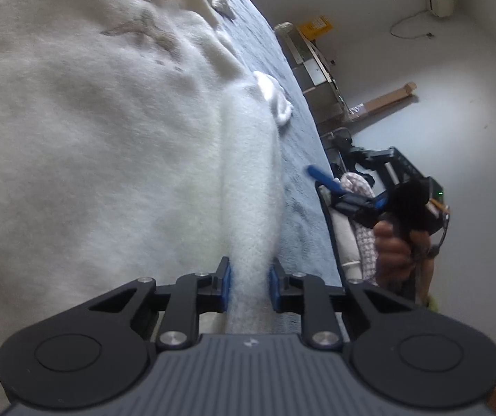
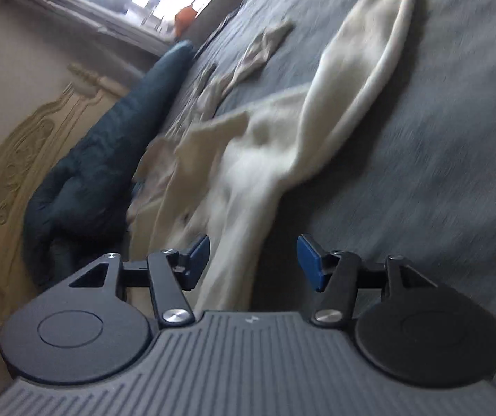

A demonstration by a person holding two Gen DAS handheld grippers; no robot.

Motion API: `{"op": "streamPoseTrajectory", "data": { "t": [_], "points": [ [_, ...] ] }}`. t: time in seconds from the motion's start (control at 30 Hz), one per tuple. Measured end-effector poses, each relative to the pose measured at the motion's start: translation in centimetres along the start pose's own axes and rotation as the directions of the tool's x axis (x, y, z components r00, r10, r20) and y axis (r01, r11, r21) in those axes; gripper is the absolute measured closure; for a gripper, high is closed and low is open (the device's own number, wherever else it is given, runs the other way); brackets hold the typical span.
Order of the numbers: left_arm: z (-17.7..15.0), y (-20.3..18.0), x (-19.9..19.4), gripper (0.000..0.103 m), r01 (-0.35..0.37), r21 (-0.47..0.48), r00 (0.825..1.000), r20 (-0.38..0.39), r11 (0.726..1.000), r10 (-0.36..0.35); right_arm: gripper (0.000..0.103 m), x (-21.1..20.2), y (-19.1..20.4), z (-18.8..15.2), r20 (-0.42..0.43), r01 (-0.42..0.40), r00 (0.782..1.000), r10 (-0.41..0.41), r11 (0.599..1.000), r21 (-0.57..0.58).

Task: Fold clothes
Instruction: 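Release the fleece with the left tool and smooth it on the bed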

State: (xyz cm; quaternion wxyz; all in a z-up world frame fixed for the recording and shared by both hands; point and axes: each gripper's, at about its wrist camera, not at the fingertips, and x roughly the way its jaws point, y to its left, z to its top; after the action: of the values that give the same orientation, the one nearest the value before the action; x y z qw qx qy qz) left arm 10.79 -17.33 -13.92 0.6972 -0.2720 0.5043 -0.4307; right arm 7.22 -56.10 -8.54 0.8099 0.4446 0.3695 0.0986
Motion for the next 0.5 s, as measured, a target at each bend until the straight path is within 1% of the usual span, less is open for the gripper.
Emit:
{"op": "streamPoseTrajectory", "data": {
  "t": [0.03, 0.07, 0.1, 0.13, 0.17, 0.2, 0.27, 0.37, 0.4, 0.5],
  "points": [
    [-0.2, -0.6, 0.4, 0.082, 0.013, 0.015, 1.0, -0.017, 1.0, -0.012, 0.047, 1.2, 0.1, -1.6, -0.056, -0.027, 0.998, 0.028, 0.999, 0.023],
    [-0.5, -1.3, 0.9, 0.079, 0.027, 0.032, 0.999, -0.038, 0.999, -0.026, 0.047, 2.3, 0.3, -3.0, -0.098, -0.046, 0.994, 0.05, 0.998, 0.034],
    [-0.7, -2.1, 1.5, 0.07, 0.028, 0.054, 0.998, -0.063, 0.998, -0.024, 0.048, 3.3, 0.6, -4.1, -0.116, -0.052, 0.992, 0.055, 0.998, 0.029],
    [-1.2, -2.8, 2.1, 0.065, 0.02, 0.076, 0.996, -0.086, 0.997, -0.013, 0.049, 4.1, 0.9, -4.8, -0.124, -0.045, 0.991, 0.046, 0.999, 0.013],
    [-1.7, -3.5, 2.5, 0.063, 0.011, 0.097, 0.994, -0.106, 0.995, 0.0, 0.059, 4.6, 1.1, -5.4, -0.124, -0.043, 0.991, 0.043, 0.999, 0.002],
    [-2.4, -4.0, 2.5, 0.063, 0.011, 0.12, 0.993, -0.116, 0.993, 0.003, 0.078, 4.6, 1.3, -5.7, -0.109, -0.046, 0.993, 0.045, 0.999, -0.005],
    [-3.8, -4.9, 1.6, 0.063, 0.017, 0.167, 0.993, -0.122, 0.986, 0.003, 0.091, 3.5, 1.5, -5.9, -0.064, -0.051, 0.997, 0.049, 0.999, -0.017],
    [-5.6, -4.6, -2.0, 0.059, -0.013, 0.206, 0.996, -0.084, 0.979, 0.031, 0.093, 0.9, 1.2, -5.0, 0.017, -0.034, 0.999, 0.034, 0.999, -0.035],
    [-6.3, -4.2, -3.6, 0.057, -0.03, 0.209, 0.997, -0.063, 0.977, 0.044, 0.094, 0.0, 1.0, -5.0, 0.034, -0.024, 0.999, 0.025, 0.999, -0.032],
    [-7.5, -2.8, -8.5, 0.056, -0.099, 0.195, 0.995, 0.022, 0.976, 0.097, 0.094, -1.6, -0.5, -5.4, 0.067, 0.015, 0.998, -0.015, 1.0, -0.004]
  ]
}}
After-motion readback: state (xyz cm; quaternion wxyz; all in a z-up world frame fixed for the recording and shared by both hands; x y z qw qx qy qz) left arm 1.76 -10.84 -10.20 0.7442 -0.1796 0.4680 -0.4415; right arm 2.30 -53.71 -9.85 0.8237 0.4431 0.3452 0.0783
